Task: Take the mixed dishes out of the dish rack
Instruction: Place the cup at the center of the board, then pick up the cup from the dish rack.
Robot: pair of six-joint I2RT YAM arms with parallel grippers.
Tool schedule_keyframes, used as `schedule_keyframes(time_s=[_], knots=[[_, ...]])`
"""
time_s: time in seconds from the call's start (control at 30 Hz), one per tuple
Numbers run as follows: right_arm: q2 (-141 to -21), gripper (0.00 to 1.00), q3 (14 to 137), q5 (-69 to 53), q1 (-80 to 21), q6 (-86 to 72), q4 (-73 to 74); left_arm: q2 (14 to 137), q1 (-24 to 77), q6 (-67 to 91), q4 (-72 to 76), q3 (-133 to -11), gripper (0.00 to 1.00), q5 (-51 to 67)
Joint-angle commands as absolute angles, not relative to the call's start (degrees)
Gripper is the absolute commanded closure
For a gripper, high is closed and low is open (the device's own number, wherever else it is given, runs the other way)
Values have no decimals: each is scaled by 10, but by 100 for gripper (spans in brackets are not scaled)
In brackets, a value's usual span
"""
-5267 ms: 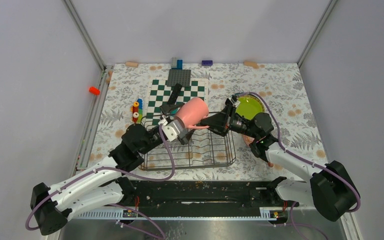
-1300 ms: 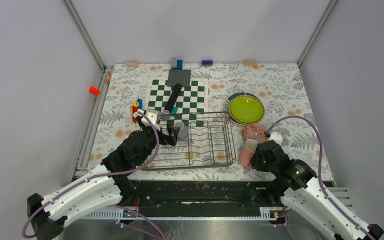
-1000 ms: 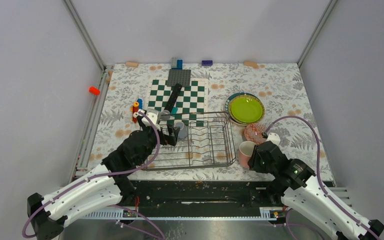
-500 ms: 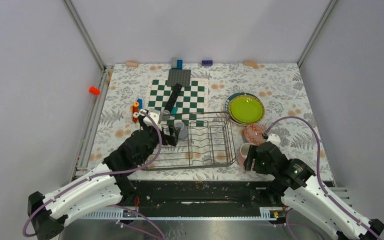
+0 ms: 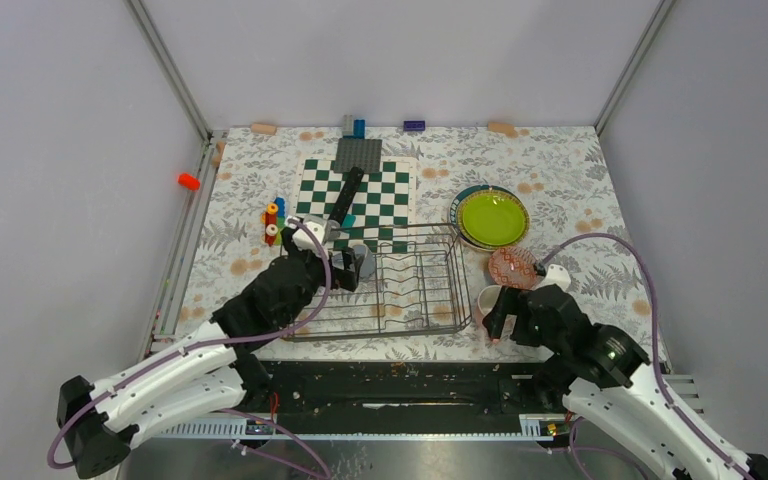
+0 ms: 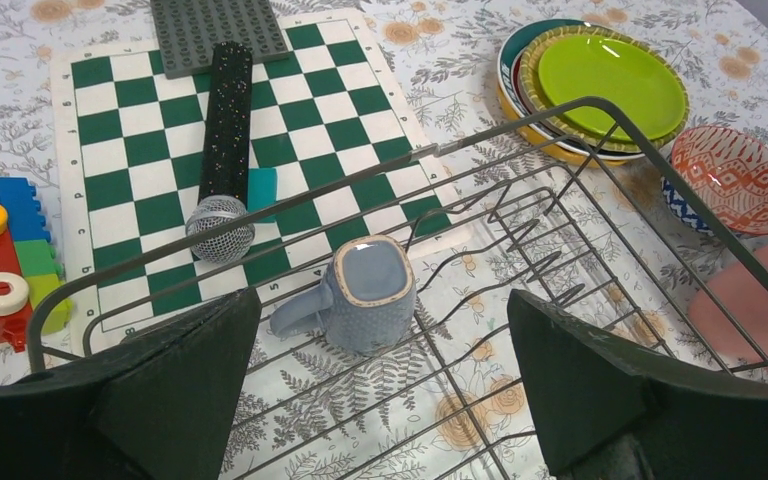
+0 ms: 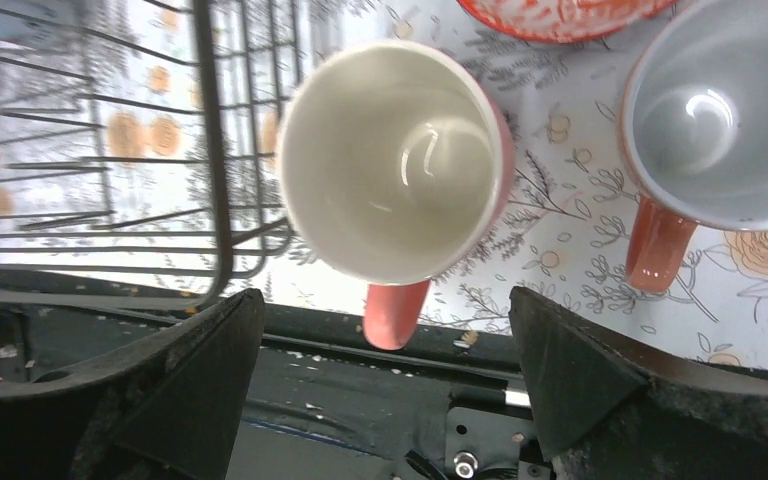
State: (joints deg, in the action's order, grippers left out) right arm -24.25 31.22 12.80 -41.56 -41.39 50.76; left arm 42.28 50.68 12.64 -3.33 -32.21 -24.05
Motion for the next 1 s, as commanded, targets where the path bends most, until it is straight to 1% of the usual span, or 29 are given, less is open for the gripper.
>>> schedule_keyframes(time_s=[0.0, 0.17, 0.37, 0.5, 0.6, 0.77, 0.97], knots=[[-201, 0, 358, 130, -420, -398, 499, 443, 508, 141, -31, -357, 1, -229], [-147, 0, 372, 190, -421, -388, 476, 482, 507, 158, -41, -369, 1, -229], [-94, 0, 329, 225, -421, -379, 354, 546, 496, 184, -67, -399, 1, -222], [-104, 0, 318, 224, -420, -361, 312, 591, 482, 179, -64, -419, 1, -198], [-125, 0, 314, 226, -420, -351, 312, 627, 464, 176, -60, -431, 1, -188], [-137, 0, 308, 231, -421, -338, 311, 681, 429, 173, -52, -449, 1, -138], [-127, 0, 294, 248, -421, -325, 311, 732, 414, 159, -65, -473, 1, -131]])
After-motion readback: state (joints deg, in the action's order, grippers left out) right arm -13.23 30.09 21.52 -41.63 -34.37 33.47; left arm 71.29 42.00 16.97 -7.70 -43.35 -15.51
